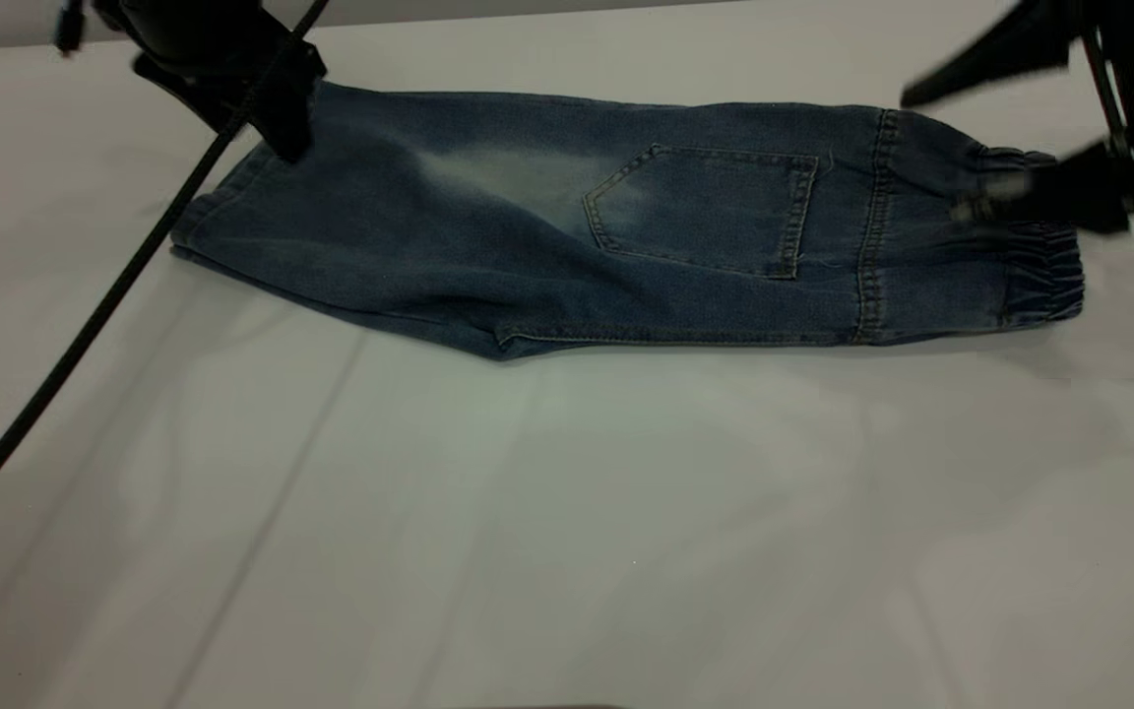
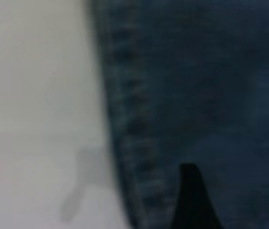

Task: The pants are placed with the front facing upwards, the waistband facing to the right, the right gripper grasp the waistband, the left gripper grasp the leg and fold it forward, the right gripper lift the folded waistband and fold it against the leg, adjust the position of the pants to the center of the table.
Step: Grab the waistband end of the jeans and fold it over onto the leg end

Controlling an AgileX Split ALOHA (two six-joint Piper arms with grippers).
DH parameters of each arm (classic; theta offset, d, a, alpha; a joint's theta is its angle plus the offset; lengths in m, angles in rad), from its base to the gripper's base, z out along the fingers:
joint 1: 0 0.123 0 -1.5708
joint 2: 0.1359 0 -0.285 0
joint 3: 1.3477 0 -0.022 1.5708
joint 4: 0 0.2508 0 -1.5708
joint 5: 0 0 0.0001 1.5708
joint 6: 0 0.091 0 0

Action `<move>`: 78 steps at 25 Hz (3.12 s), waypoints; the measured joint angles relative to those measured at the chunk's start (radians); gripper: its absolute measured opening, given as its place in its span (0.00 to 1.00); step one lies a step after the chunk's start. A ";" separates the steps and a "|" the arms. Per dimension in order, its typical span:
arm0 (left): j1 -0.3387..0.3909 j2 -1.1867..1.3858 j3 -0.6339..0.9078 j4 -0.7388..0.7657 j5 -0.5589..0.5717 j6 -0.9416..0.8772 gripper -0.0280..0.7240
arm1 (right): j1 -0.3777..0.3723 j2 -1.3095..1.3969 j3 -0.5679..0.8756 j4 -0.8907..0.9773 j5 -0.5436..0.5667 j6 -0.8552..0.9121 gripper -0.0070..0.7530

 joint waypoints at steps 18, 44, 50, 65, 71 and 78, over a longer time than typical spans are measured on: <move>0.000 0.039 0.000 -0.248 0.035 0.175 0.60 | 0.097 0.052 0.010 -0.168 -0.312 0.326 0.84; 0.000 0.039 0.000 -0.254 0.069 0.176 0.60 | -0.079 0.087 -0.003 -0.002 -0.282 0.141 0.77; 0.000 0.039 0.000 -0.257 0.086 0.175 0.60 | -0.061 0.112 -0.003 0.102 -0.291 0.077 0.74; -0.120 0.110 -0.003 -0.278 0.027 0.203 0.60 | -0.062 0.115 -0.008 0.343 -0.076 -0.106 0.07; -0.183 0.132 -0.015 -0.280 -0.009 0.206 0.60 | -0.062 0.115 -0.062 0.353 0.099 -0.119 0.07; -0.276 0.147 -0.021 -0.296 -0.039 0.224 0.60 | -0.062 0.055 -0.091 0.349 0.102 -0.122 0.07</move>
